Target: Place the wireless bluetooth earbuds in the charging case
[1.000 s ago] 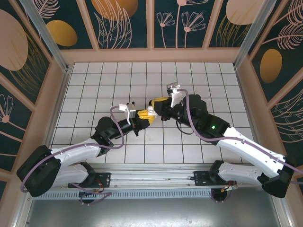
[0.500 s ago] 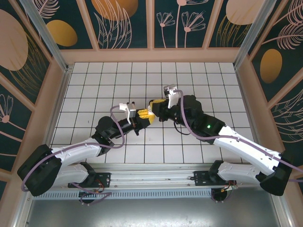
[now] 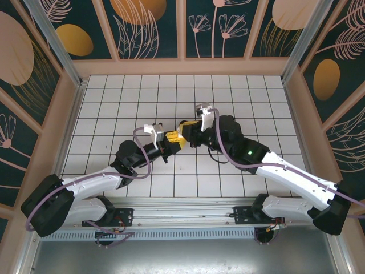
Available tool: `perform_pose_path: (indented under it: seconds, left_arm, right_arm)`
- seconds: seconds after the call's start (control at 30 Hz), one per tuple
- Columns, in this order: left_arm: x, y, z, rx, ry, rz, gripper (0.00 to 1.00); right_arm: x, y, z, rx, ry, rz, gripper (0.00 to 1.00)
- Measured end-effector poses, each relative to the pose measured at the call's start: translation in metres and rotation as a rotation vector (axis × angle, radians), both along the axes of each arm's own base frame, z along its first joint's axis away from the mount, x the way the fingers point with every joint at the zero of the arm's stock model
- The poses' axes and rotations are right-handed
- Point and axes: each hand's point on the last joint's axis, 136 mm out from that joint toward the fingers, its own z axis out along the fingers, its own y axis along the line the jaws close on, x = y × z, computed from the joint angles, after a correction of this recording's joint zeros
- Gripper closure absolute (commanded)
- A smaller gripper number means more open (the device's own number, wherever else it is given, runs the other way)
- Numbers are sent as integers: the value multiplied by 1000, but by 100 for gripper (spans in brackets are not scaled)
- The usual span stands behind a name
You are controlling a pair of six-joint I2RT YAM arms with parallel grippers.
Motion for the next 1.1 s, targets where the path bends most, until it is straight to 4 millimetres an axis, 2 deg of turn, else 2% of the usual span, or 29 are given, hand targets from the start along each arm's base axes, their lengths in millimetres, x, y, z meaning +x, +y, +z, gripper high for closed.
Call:
perform_pose_path:
  seconds: [0.33, 0.57, 1.1]
  left_arm:
    - [2, 2, 3, -3, -12, 23, 100]
    - [5, 4, -2, 19, -1, 40, 100]
    - [3, 5, -1, 25, 0, 42, 100]
  right_arm:
    - [-1, 4, -5, -1, 25, 3, 85]
    - [1, 5, -12, -18, 35, -9, 85]
    - [-2, 7, -11, -20, 48, -14, 77]
